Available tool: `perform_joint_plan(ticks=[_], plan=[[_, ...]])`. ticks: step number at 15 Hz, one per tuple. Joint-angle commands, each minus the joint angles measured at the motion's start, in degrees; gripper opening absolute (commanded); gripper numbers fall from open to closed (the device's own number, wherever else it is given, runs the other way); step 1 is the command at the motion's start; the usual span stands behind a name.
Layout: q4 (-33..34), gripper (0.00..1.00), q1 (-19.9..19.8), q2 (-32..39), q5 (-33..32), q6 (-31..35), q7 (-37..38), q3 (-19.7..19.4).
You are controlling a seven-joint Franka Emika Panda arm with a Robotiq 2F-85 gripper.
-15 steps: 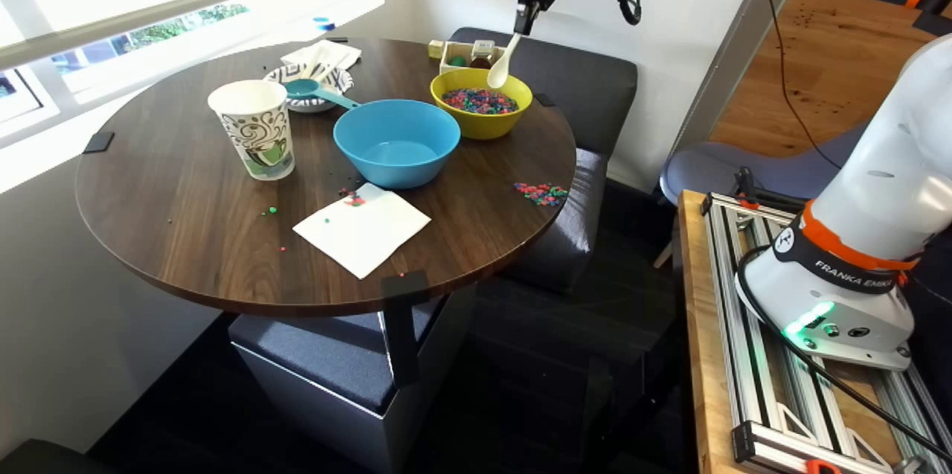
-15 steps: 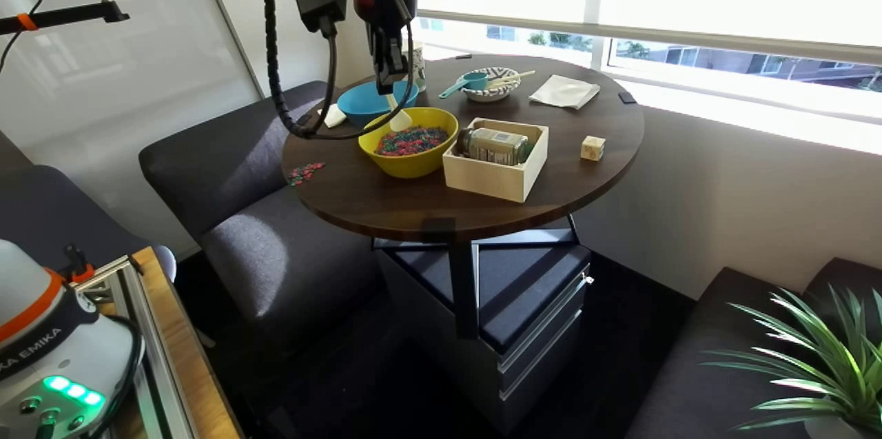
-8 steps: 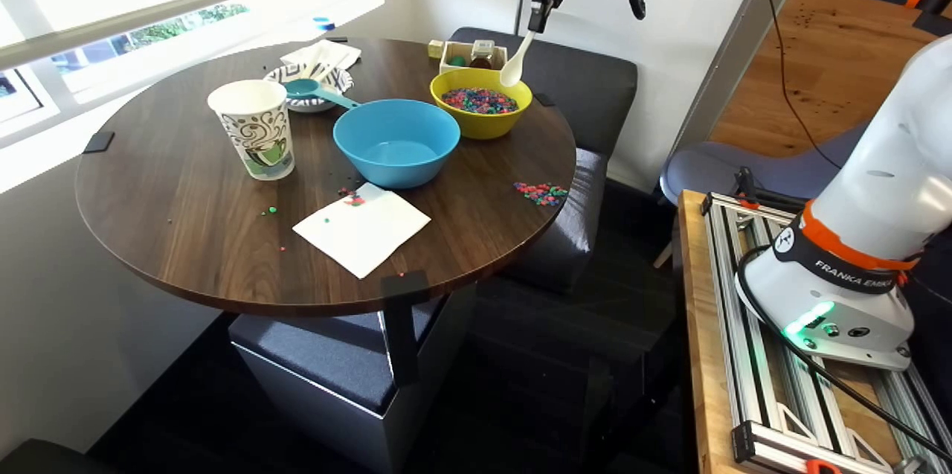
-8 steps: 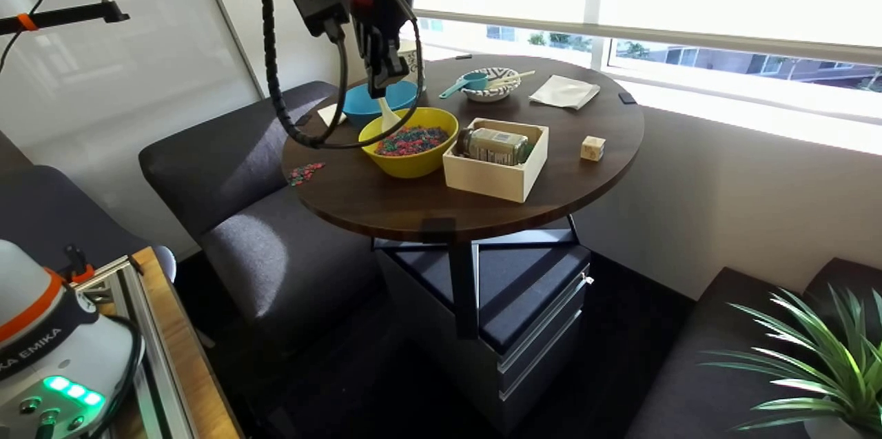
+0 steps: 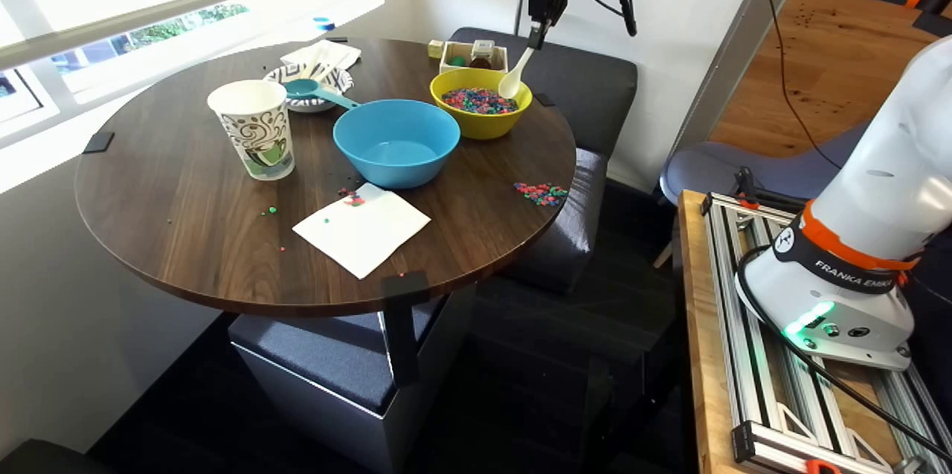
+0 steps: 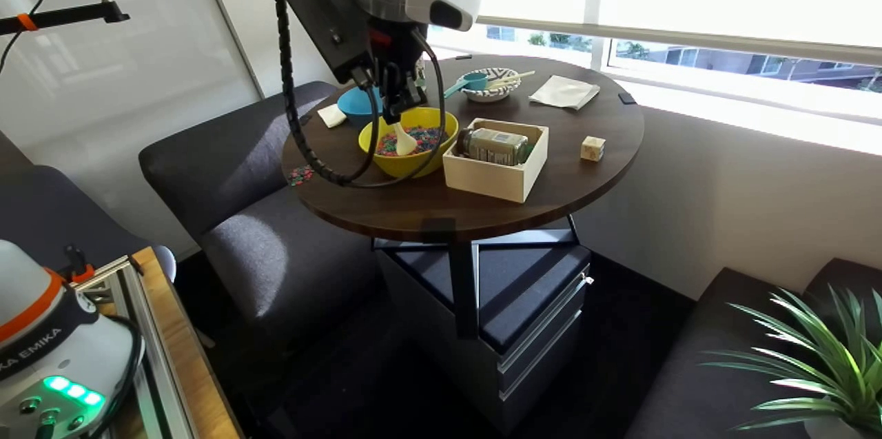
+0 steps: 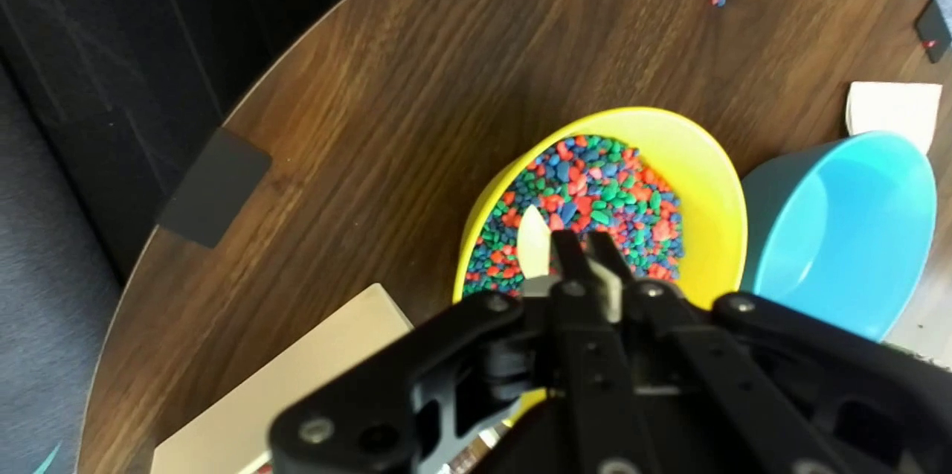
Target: Take a spoonful of the contents of the yellow bowl and put them in the cup
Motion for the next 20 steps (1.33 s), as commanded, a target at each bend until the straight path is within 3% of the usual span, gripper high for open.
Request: perform_joint_plan(ticks=[1,3,8,13,14,20], plan=[[-2.55,0.01,0.31,0.6,1.65,5.68,-2.19,0.8],[-3.04,0.01,0.15,1.64,4.53,6.96,-3.97,1.12],[-2.01,0.01,-1.69,6.06,18.72,1.9,-10.68,1.04],[-1.68,0.01,-3.37,9.38,20.2,-0.44,-11.32,0.85],[-2.17,0.05,-2.9,7.37,18.89,1.52,-10.51,1.0],[-1.11,0.01,-3.87,8.84,22.24,-1.37,-13.23,1.26]])
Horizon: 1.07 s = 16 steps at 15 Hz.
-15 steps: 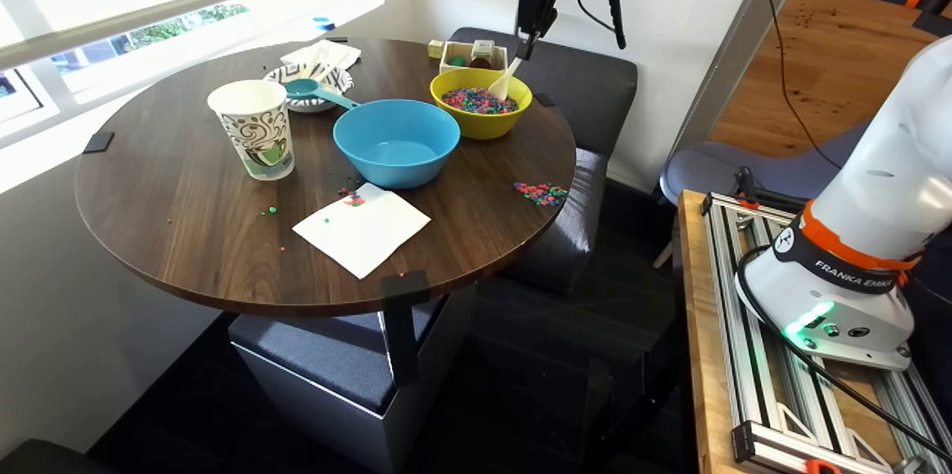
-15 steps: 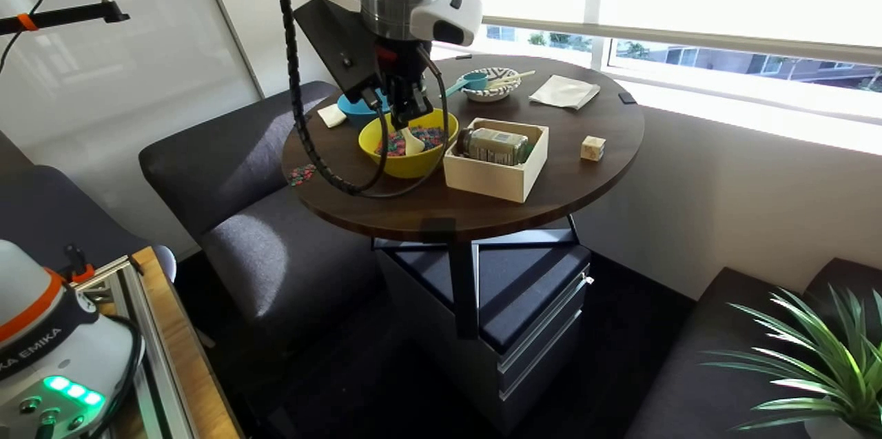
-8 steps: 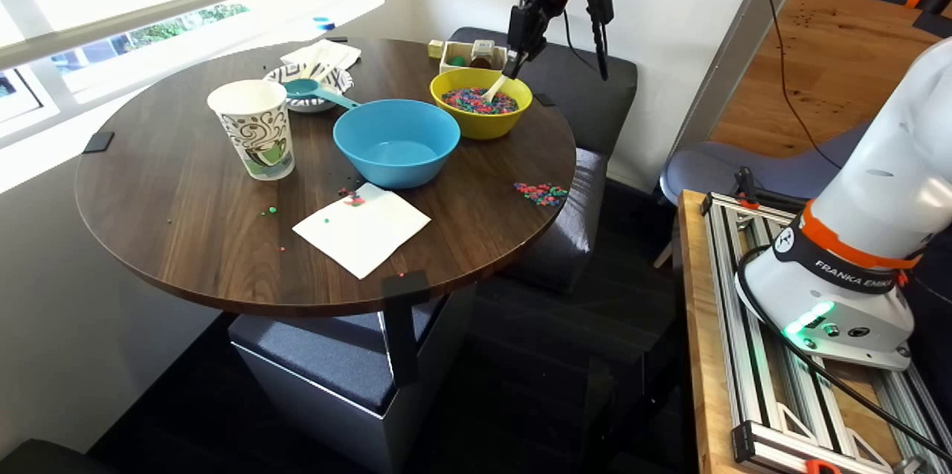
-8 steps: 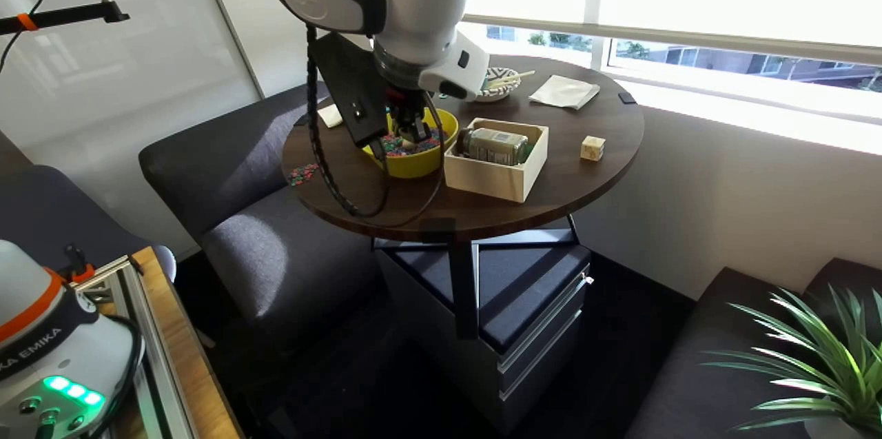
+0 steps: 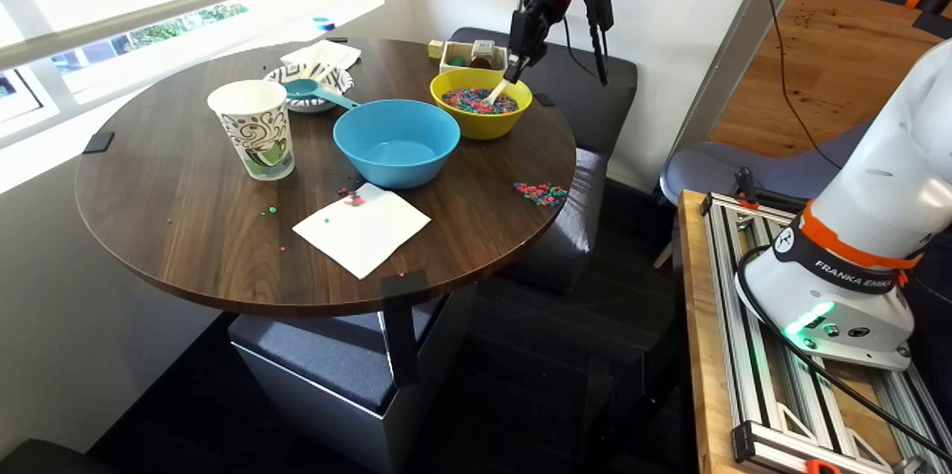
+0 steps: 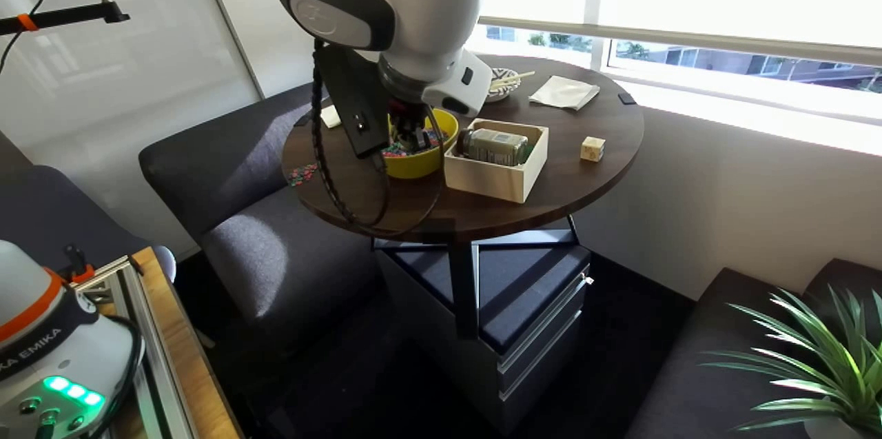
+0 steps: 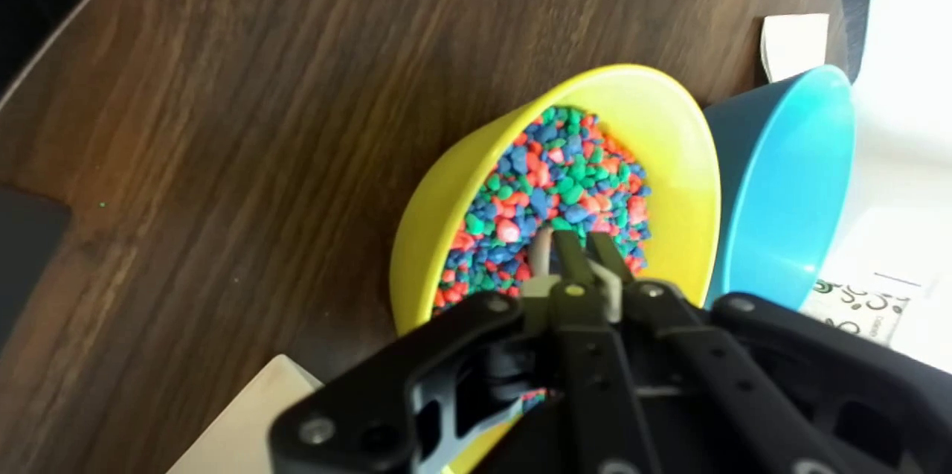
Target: Take a spoonful of the contents of the yellow bowl and put them in the cup
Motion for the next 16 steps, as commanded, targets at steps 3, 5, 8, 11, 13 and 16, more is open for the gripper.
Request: perform_joint_plan(ticks=[3,5,8,11,13,16], plan=[[0.61,0.01,-1.14,1.81,5.0,-2.84,-4.6,0.3],[0.54,0.01,-1.53,2.77,6.03,-3.11,-5.48,0.14],[0.75,0.01,-2.45,4.24,8.55,-4.95,-6.86,0.07],[0.85,0.01,-3.79,5.56,11.82,-7.71,-9.03,-0.22],[0.93,0.01,-4.48,6.45,12.98,-8.75,-10.08,-0.57],[1.2,0.01,-5.33,7.5,14.28,-10.49,-11.13,-1.0]])
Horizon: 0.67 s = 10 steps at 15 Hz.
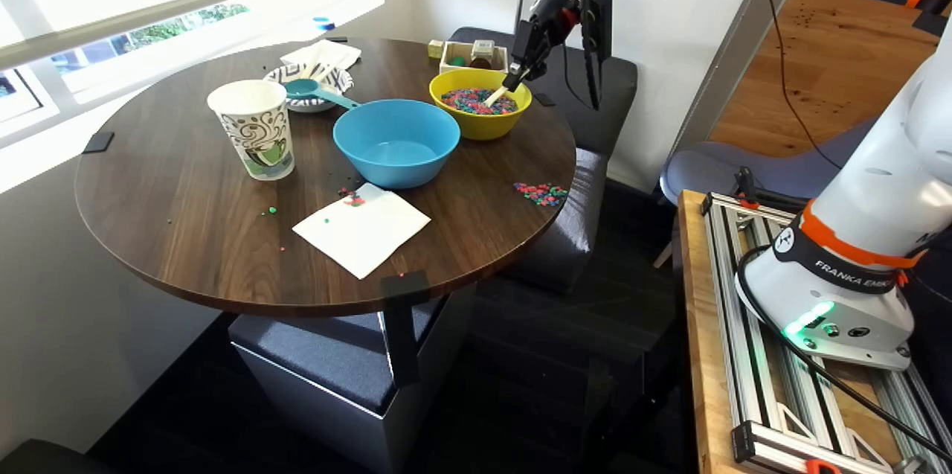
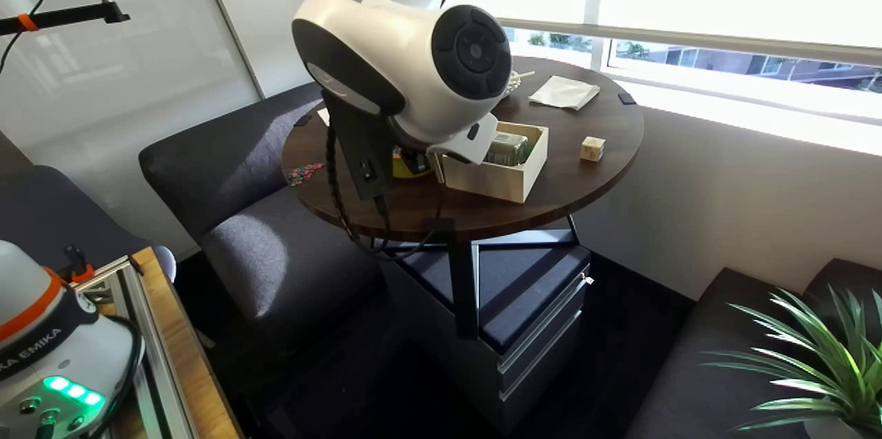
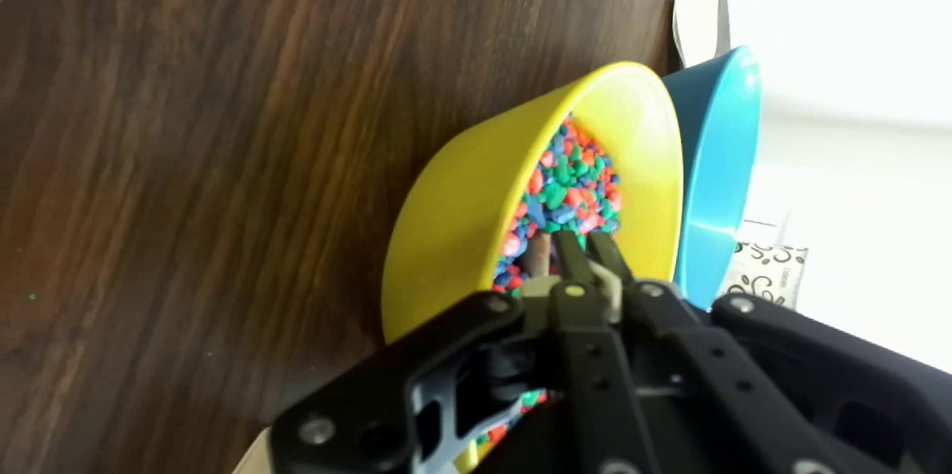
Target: Take a spoonful of the contents of the yellow bowl and put them in the cup
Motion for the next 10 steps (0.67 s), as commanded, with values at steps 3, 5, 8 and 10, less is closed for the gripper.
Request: perform_joint_plan(ticks=[3,5,8,10], plan=[[1.01,0.01,-1.51,2.3,3.68,-4.21,-2.56,-0.75],[1.14,0.01,-2.02,2.42,4.3,-4.93,-3.03,-1.22],[1.25,0.01,-2.85,2.45,5.37,-6.4,-3.87,-1.86],[1.41,0.01,-3.26,2.56,6.22,-7.48,-4.47,-2.22]])
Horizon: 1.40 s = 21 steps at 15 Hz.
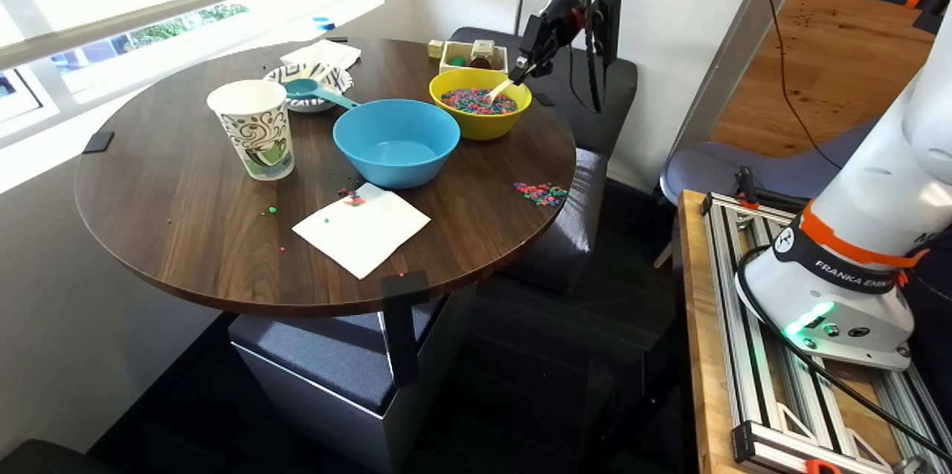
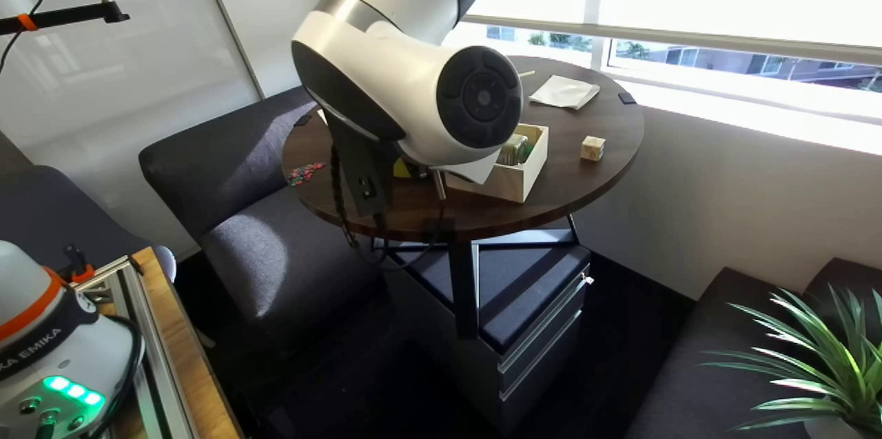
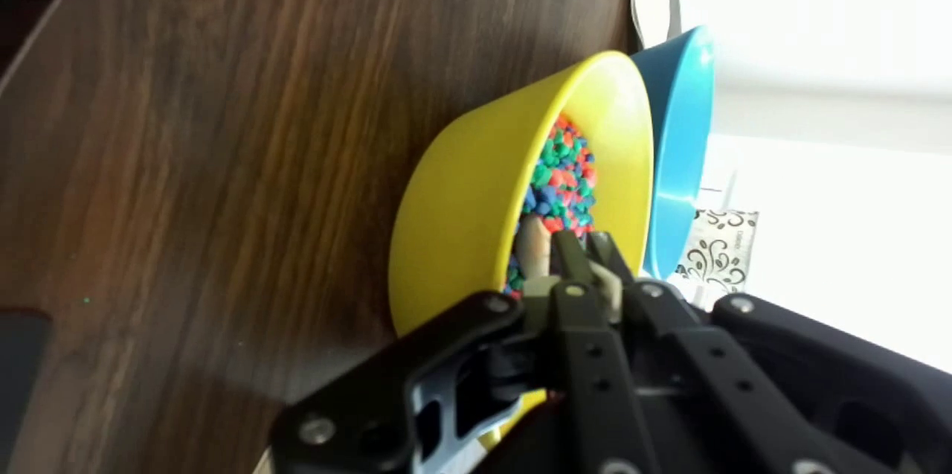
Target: Take a spoonful of the contents of the yellow bowl and put them in the cup
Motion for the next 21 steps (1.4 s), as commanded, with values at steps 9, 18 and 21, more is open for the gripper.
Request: perform_joint_plan(ticks=[9,18,21], plan=[[1.17,0.01,-1.71,2.42,8.49,-11.05,-7.4,-1.31],[1.23,0.01,-1.81,2.65,13.47,-16.41,-6.53,-2.27],[1.09,0.01,-1.07,1.11,14.88,-16.59,-3.79,-2.4]])
